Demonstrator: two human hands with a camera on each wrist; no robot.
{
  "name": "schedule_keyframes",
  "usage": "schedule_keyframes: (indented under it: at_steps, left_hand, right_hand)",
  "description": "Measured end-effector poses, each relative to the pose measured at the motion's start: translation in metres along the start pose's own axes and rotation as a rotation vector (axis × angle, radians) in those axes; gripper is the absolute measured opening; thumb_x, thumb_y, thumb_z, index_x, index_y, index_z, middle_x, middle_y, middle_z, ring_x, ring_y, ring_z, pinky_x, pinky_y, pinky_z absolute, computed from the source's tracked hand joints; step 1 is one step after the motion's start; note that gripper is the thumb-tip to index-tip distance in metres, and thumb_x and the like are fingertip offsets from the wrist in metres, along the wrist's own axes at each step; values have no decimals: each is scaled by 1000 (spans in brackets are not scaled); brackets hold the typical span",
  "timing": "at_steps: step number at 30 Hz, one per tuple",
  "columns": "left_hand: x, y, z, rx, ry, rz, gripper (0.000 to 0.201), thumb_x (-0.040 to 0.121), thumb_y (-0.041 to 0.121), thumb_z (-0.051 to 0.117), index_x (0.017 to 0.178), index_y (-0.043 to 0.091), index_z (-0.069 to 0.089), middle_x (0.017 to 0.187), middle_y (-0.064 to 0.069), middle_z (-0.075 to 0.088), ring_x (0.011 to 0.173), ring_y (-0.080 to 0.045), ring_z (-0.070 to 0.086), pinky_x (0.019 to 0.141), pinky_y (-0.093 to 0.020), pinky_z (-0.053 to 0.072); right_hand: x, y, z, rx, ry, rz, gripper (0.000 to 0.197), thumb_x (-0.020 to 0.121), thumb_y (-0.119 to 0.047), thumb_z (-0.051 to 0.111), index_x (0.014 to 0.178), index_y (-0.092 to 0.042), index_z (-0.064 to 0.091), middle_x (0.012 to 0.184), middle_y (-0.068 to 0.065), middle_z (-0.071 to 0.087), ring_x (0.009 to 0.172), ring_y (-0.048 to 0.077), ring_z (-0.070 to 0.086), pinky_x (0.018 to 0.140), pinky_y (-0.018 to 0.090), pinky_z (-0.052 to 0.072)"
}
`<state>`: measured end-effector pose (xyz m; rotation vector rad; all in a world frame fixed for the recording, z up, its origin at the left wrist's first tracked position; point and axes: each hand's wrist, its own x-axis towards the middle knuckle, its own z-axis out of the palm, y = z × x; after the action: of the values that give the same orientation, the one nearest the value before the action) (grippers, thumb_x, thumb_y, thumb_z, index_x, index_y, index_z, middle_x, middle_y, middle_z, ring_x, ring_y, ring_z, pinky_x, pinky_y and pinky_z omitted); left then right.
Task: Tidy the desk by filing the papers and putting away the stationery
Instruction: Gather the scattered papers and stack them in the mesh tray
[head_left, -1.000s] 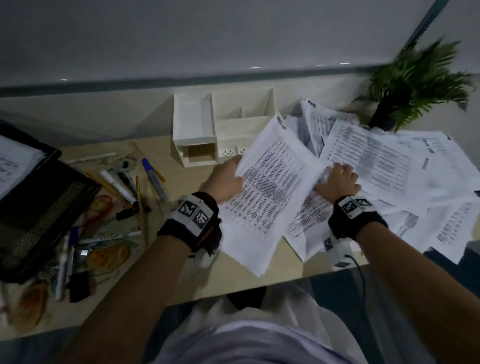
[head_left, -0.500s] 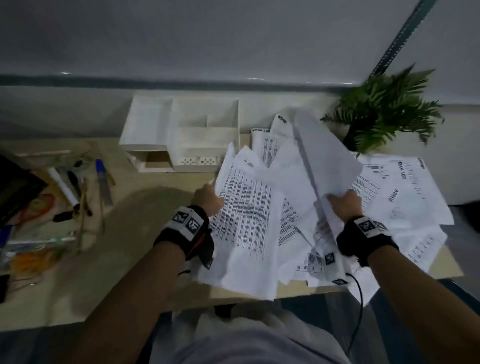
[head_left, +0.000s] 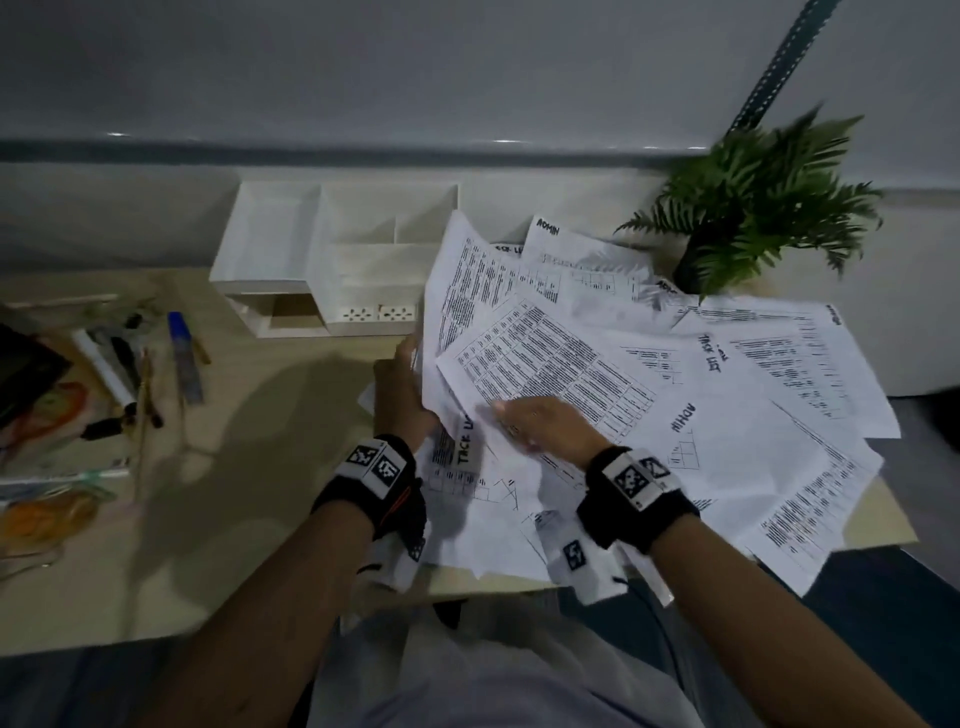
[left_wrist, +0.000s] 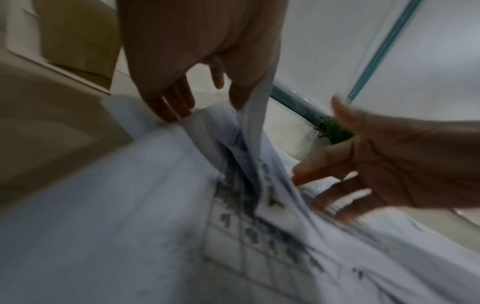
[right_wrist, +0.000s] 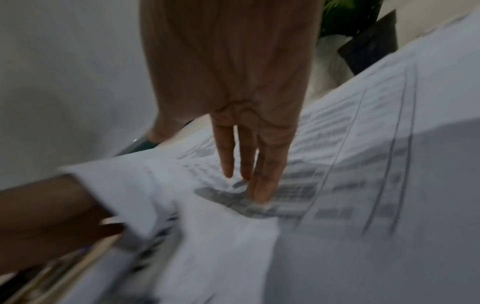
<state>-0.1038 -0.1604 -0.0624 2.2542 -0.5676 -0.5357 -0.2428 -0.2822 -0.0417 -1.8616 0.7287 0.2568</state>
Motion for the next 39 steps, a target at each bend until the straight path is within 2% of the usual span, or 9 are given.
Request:
schedule_keyframes:
  at_steps: [3, 4, 9, 13, 19, 25, 32, 36, 39]
  left_hand:
    - [-2, 2, -4, -182, 97, -54, 37, 69, 44, 66, 74, 9, 56, 82, -16, 49, 76, -23, 47, 73, -35, 38]
    - [-5, 7, -6, -309, 130, -98, 52, 75, 60, 47, 65, 9, 47, 75, -16, 47, 69, -22, 45, 69, -35, 36]
    - [-16, 21, -6, -270, -115, -123, 25, 95, 31, 50, 98, 9, 62, 91, -10, 67, 79, -22, 63, 64, -23, 47]
    - [0, 20, -4, -50, -139, -169, 38, 96, 5, 41, 134, 3, 46, 127, -16, 58, 113, -32, 57, 84, -29, 45]
    - [16, 20, -7, 28, -202, -152, 31, 96, 6, 42, 123, -1, 54, 106, -18, 60, 94, -25, 55, 75, -25, 38]
    - [19, 9, -1, 34, -231, -189, 31, 95, 6, 42, 123, -3, 54, 97, -15, 54, 87, -20, 49, 71, -25, 35]
    - [30, 5, -23, 25, -249, -231, 14, 97, 12, 44, 99, 7, 57, 96, -12, 55, 91, -18, 50, 75, -25, 35]
    - [40, 8, -26, 49, -255, -248, 30, 97, 15, 44, 116, -4, 57, 117, -20, 60, 99, -25, 55, 78, -27, 37]
    - [44, 6, -27, 60, -244, -258, 32, 97, 14, 46, 120, -5, 56, 123, -22, 59, 114, -33, 56, 83, -30, 40]
  right_hand:
    - [20, 15, -46, -250, 359, 116, 46, 82, -42, 65, 115, -10, 62, 123, 12, 60, 107, 25, 57, 95, 37, 44]
    - [25, 21, -61, -351, 414, 181, 53, 79, -40, 68, 121, -10, 55, 131, 12, 52, 118, 28, 50, 100, 42, 40]
    - [34, 34, -79, -463, 306, 343, 72, 76, -36, 72, 135, -19, 33, 139, 12, 40, 134, 34, 29, 107, 52, 24]
    - [42, 32, -74, -507, 275, 225, 11, 81, -19, 62, 79, -28, 57, 105, 1, 61, 122, 31, 44, 97, 45, 29]
    - [45, 32, -90, -469, 329, 314, 95, 62, -46, 80, 136, -13, 31, 141, 13, 32, 133, 38, 27, 106, 58, 26]
    - [59, 34, -84, -498, 192, 182, 13, 79, -14, 63, 83, -4, 55, 98, 14, 57, 105, 32, 56, 88, 40, 43]
    - [57, 21, -114, -992, 110, -25, 45, 90, -16, 54, 133, -8, 44, 143, 9, 36, 129, 31, 37, 104, 44, 30]
    - [58, 19, -102, -856, -61, -111, 31, 85, -6, 55, 116, -6, 56, 112, 11, 62, 105, 24, 58, 90, 32, 41]
    - [51, 21, -109, -605, 31, -173, 15, 76, 8, 60, 73, -3, 49, 68, -2, 51, 61, -8, 49, 60, 11, 38]
